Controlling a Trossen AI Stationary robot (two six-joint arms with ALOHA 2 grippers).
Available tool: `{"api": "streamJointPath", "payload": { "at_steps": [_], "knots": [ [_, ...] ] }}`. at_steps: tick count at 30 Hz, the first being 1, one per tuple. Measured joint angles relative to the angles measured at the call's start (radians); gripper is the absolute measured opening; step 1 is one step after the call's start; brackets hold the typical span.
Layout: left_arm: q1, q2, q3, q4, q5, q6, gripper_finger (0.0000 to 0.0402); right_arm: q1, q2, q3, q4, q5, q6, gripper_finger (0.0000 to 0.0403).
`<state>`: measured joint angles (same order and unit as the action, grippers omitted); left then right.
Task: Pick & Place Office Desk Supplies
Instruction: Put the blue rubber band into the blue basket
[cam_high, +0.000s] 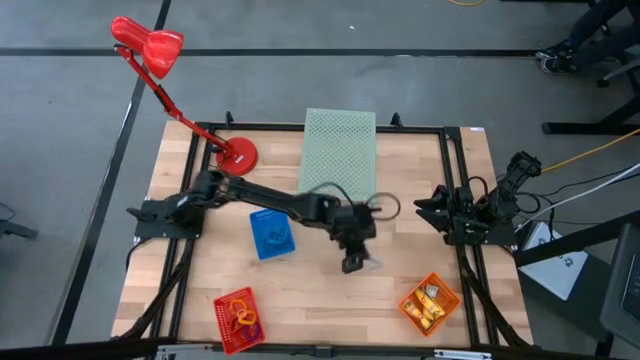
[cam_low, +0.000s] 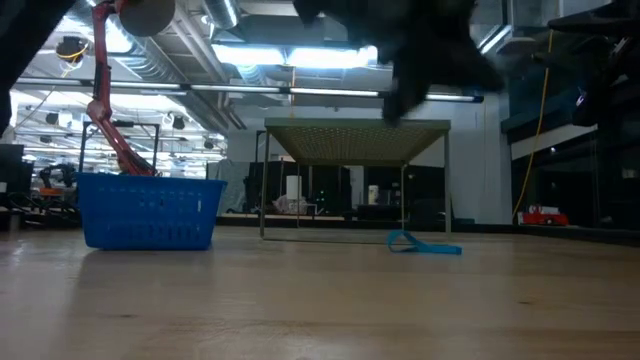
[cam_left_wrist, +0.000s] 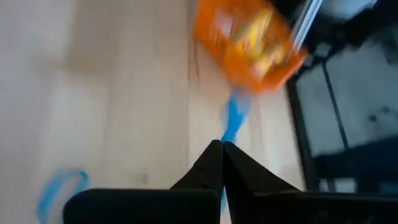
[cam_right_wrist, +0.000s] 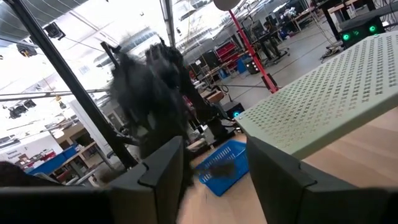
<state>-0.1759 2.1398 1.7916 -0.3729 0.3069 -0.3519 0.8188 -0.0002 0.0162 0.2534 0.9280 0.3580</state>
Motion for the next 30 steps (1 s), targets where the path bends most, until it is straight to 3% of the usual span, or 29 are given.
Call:
{"api": "streamJointPath", "payload": {
  "at_steps": [7, 13, 19, 22, 27, 30],
  "knots": [
    [0.014, -0.149, -0.004, -0.016, -0.107, -0.001, 0.0002, 0.0, 0.0, 0.0, -0.013, 0.007, 0.023, 0.0178],
    [-0.018, -0.276, -0.002, -0.194, -0.122, -0.012, 0.0002, 0.0, 0.0, 0.0, -0.022, 0.007, 0.053, 0.0178],
    [-0.086, -0.384, -0.025, -0.2, -0.295, -0.002, 0.0003, 0.0, 0.0, 0.0, -0.025, 0.007, 0.049, 0.0178],
    [-0.089, -0.45, -0.179, -0.08, -0.327, -0.046, 0.0002, 0.0, 0.0, 0.0, -0.026, 0.007, 0.051, 0.0178],
    [-0.09, -0.618, -0.605, 0.331, -0.317, -0.22, 0.0002, 0.0, 0.0, 0.0, -0.026, 0.001, 0.054, 0.0178],
    [-0.11, -0.738, -0.816, 0.416, -0.343, -0.315, 0.0002, 0.0, 0.0, 0.0, -0.026, -0.002, 0.081, 0.0178]
  ]
}}
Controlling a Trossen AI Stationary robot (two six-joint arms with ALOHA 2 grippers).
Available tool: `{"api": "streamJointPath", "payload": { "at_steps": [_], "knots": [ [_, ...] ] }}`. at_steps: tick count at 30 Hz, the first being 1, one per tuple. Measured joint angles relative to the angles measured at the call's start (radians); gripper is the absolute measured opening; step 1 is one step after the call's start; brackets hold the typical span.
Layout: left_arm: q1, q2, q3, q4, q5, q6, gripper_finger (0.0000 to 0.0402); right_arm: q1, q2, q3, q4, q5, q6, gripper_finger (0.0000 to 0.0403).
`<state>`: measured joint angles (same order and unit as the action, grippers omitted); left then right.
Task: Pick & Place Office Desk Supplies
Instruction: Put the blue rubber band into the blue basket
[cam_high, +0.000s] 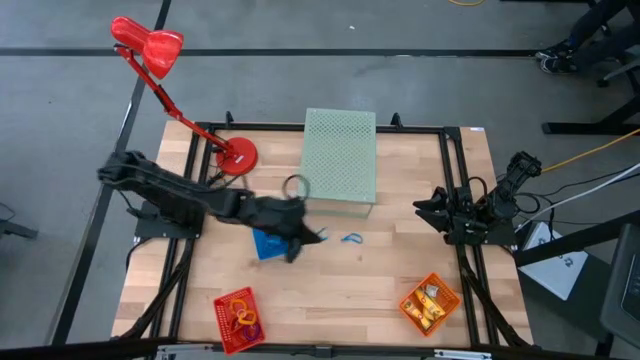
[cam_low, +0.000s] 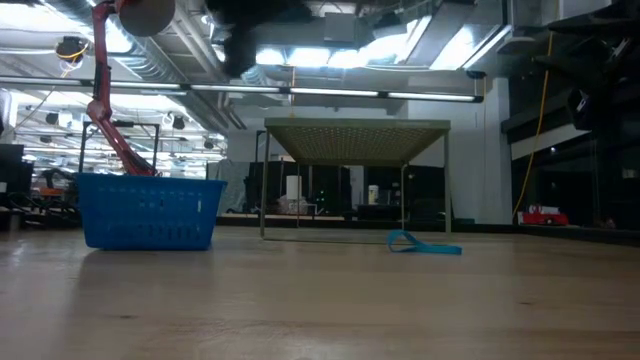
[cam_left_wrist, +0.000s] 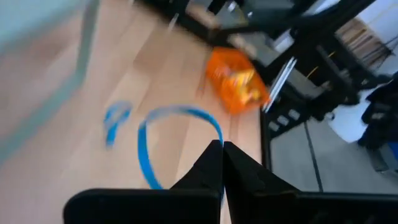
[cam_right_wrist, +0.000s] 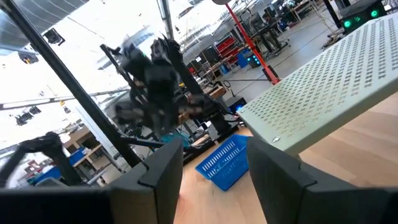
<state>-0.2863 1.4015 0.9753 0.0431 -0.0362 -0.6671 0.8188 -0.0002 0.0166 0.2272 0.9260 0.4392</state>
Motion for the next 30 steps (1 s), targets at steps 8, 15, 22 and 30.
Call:
{"api": "streamJointPath", "payload": {
  "at_steps": [8, 15, 22, 30],
  "knots": [
    [-0.092, -0.312, -0.272, -0.08, -0.099, -0.11, 0.0003, 0.0, 0.0, 0.0, -0.001, 0.021, 0.021, 0.0178],
    [-0.103, -0.492, -0.419, -0.224, -0.139, -0.157, 0.0003, 0.0, 0.0, 0.0, -0.003, 0.059, 0.021, 0.0178],
    [-0.089, -0.526, -0.548, -0.225, -0.14, -0.219, 0.0003, 0.0, 0.0, 0.0, -0.004, 0.07, 0.026, 0.0178],
    [-0.045, -0.52, -0.575, -0.157, -0.18, -0.177, 0.0006, 0.0, 0.0, 0.0, -0.004, 0.111, 0.047, 0.0178]
  ]
}}
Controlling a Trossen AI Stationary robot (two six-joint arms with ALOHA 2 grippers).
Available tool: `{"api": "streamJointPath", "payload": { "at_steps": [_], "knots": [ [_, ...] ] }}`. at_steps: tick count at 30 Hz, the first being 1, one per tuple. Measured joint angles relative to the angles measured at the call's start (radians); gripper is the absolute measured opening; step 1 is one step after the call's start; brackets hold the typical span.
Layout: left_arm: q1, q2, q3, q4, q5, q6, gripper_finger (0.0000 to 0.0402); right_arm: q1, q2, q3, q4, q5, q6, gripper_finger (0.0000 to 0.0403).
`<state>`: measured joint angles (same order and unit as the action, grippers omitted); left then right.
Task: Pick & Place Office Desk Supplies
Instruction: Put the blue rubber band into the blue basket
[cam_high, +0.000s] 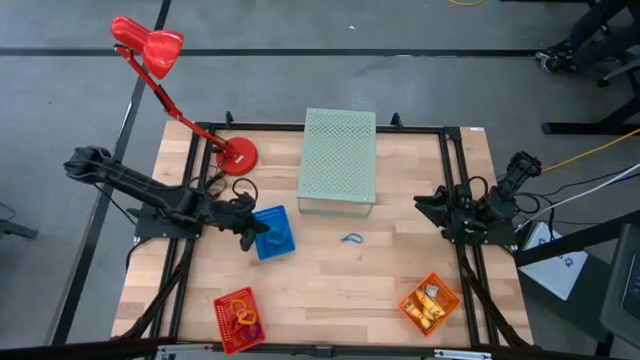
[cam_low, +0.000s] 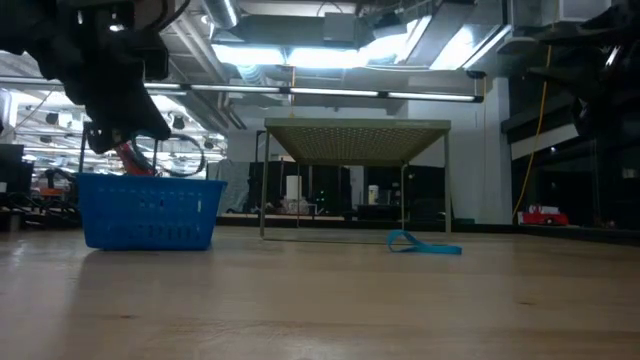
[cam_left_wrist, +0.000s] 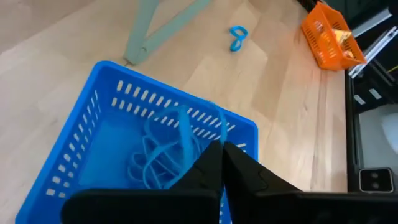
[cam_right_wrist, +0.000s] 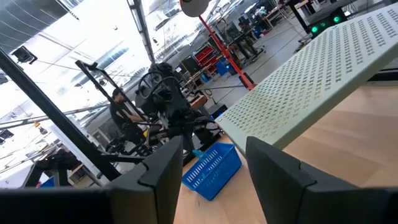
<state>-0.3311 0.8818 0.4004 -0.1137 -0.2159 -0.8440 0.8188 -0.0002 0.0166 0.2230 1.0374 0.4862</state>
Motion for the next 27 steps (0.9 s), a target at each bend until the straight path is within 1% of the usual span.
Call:
{"api": "streamJointPath", "payload": {
  "at_steps": [4, 10, 18, 20, 21, 23, 25, 27],
  "knots": [
    [0.021, 0.0, 0.0, -0.009, 0.005, 0.003, 0.0028, 0.0, 0.0, 0.0, 0.0, 0.0, 0.0, 0.0178],
    [0.051, 0.0, 0.0, -0.019, -0.009, -0.004, 0.0084, 0.0, 0.0, 0.0, 0.0, 0.0, 0.0, 0.0178],
    [0.062, 0.0, 0.0, -0.017, 0.017, -0.01, 0.0149, 0.0, 0.0, 0.0, 0.0, -0.001, 0.0, 0.0178],
    [0.064, 0.0, 0.0, -0.01, 0.04, -0.055, 0.0161, 0.0, 0.0, 0.0, 0.0, -0.001, 0.0, 0.0178],
    [0.069, 0.0, 0.0, 0.014, 0.072, -0.08, 0.0166, 0.0, 0.0, 0.0, 0.0, -0.001, 0.0, 0.0178],
    [0.076, 0.002, 0.0, 0.118, 0.128, -0.1, 0.0172, 0.0, 0.0, 0.0, 0.0, -0.001, 0.0, 0.0178],
    [0.069, 0.019, 0.011, 0.227, 0.146, -0.103, 0.0173, 0.0, 0.0, 0.0, -0.001, -0.001, 0.0, 0.0178],
    [0.063, 0.046, 0.037, 0.286, 0.147, -0.082, 0.0171, 0.0, 0.0, 0.0, -0.001, -0.001, -0.003, 0.0178]
  ]
}}
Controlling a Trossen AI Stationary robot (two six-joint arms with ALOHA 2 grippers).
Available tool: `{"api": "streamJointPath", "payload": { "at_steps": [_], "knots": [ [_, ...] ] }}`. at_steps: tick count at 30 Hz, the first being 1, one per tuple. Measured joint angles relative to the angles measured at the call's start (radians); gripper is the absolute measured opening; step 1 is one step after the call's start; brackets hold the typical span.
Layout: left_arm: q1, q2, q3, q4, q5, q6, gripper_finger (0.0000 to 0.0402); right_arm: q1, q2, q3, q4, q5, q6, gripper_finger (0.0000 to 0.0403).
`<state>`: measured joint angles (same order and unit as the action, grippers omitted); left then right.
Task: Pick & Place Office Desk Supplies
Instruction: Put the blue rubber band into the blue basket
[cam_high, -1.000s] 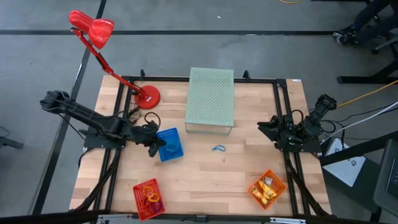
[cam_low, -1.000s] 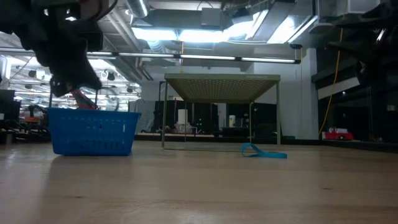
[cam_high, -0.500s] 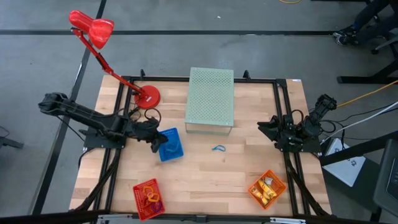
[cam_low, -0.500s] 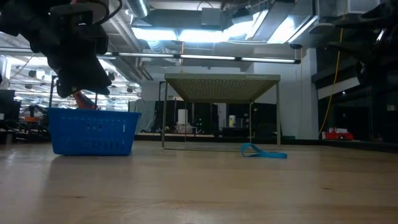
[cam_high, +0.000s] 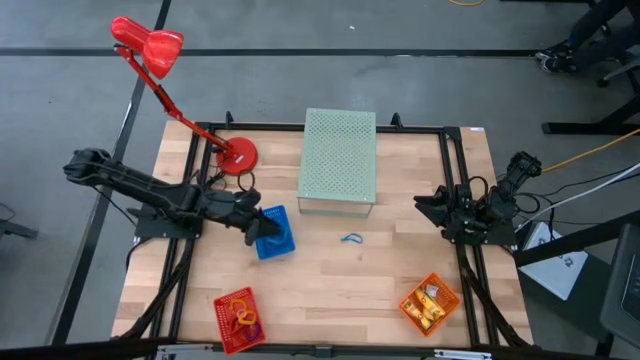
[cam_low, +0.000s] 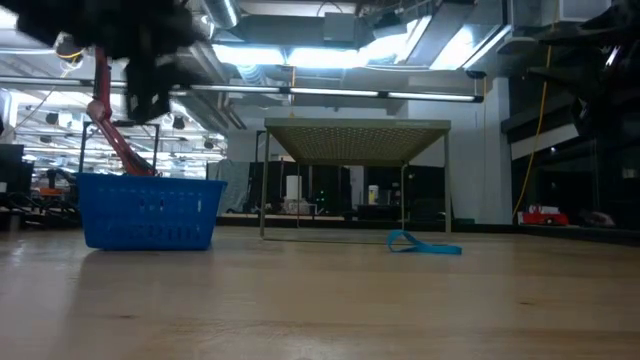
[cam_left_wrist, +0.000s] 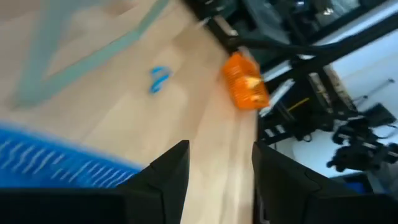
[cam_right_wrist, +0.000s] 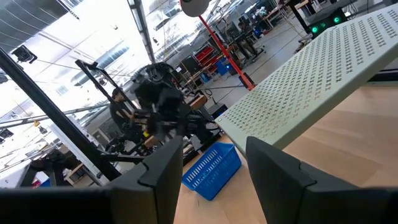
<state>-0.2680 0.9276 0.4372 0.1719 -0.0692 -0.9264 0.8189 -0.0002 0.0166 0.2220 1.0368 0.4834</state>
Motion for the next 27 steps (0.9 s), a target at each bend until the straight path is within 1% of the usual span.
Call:
{"api": "streamJointPath", "payload": {
  "at_steps": [4, 8, 10, 12, 14, 16, 20, 23, 27],
  "knots": [
    [0.0, 0.124, 0.145, 0.001, 0.001, 0.097, 0.0162, 0.0, 0.0, 0.0, -0.003, 0.001, -0.001, 0.0178],
    [0.006, 0.312, 0.353, -0.024, 0.052, 0.237, 0.016, 0.0, 0.0, 0.0, -0.008, 0.004, -0.001, 0.0178],
    [0.023, 0.414, 0.47, -0.099, 0.093, 0.305, 0.016, 0.0, 0.0, 0.0, -0.01, 0.004, -0.001, 0.0178],
    [0.048, 0.516, 0.575, -0.239, 0.129, 0.35, 0.0159, 0.0, 0.0, 0.0, -0.012, 0.003, -0.001, 0.0178],
    [0.073, 0.625, 0.674, -0.378, 0.126, 0.378, 0.0159, 0.0, 0.0, 0.0, -0.012, 0.003, -0.001, 0.0178],
    [0.092, 0.725, 0.766, -0.482, 0.097, 0.412, 0.0159, 0.0, 0.0, 0.0, -0.013, 0.003, -0.001, 0.0178],
    [0.112, 0.89, 0.942, -0.538, 0.103, 0.499, 0.0159, 0.0, 0.0, 0.0, -0.013, -0.001, -0.001, 0.0178],
    [0.117, 0.998, 1.055, -0.565, 0.11, 0.495, 0.0159, 0.0, 0.0, 0.0, -0.013, -0.004, -0.001, 0.0178],
    [0.118, 1.114, 1.198, -0.678, 0.079, 0.493, 0.0159, 0.0, 0.0, 0.0, -0.014, -0.008, -0.001, 0.0178]
  ]
}}
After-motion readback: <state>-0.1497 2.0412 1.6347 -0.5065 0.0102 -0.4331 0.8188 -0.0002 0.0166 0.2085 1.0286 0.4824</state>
